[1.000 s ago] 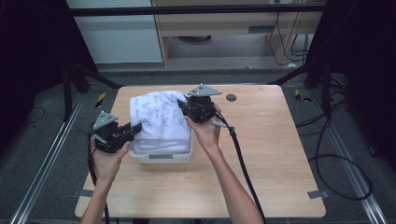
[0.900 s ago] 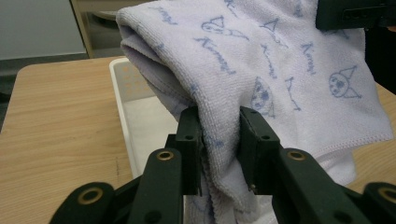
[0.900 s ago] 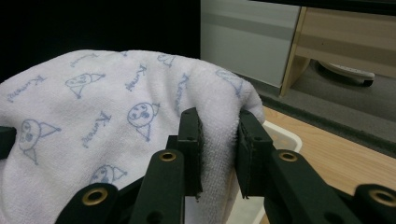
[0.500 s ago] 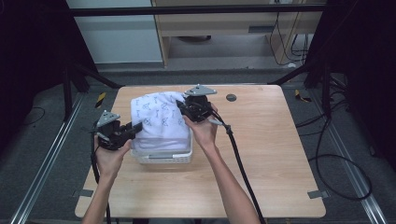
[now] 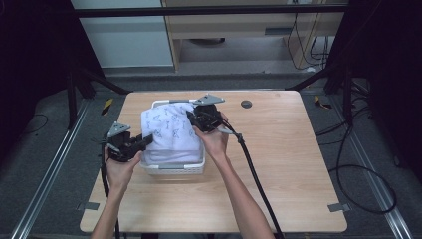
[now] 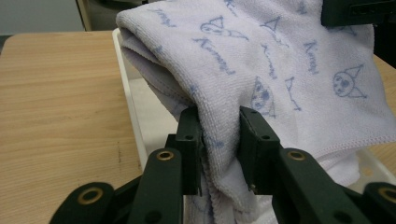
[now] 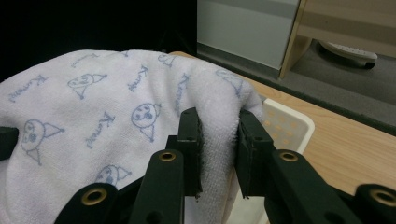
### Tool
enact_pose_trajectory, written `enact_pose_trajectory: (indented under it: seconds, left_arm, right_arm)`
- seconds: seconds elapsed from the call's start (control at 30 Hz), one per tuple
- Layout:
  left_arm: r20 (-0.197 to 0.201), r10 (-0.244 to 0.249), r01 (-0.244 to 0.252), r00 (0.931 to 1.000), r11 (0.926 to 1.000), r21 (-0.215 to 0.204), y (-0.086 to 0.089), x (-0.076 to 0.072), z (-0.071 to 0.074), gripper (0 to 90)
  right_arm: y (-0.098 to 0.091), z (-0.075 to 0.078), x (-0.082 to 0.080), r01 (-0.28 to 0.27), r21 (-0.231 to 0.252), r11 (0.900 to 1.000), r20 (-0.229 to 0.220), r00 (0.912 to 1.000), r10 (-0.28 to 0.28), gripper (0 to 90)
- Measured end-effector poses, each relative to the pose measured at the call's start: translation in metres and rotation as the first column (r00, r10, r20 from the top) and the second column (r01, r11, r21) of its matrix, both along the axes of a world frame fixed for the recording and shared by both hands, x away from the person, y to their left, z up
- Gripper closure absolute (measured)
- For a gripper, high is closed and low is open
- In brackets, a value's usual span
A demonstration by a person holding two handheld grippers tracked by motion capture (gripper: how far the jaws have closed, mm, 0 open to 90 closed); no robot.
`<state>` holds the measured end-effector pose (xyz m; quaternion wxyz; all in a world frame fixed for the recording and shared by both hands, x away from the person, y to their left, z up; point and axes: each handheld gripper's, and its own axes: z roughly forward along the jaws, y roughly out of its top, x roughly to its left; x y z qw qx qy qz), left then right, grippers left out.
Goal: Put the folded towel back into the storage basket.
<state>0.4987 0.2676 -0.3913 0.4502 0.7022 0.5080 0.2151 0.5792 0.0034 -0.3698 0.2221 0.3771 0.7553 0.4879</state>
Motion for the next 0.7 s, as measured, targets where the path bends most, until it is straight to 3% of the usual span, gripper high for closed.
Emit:
enact_pose_trajectory:
  seconds: [0.7]
  left_arm:
    - [-0.054,-0.003,0.005,0.9986,0.9996,0.026,-0.005,0.012,-0.022,70.4]
  right_arm:
    - [0.003,-0.026,0.005,0.019,-0.056,0.9983,-0.042,0.9989,-0.021,73.7]
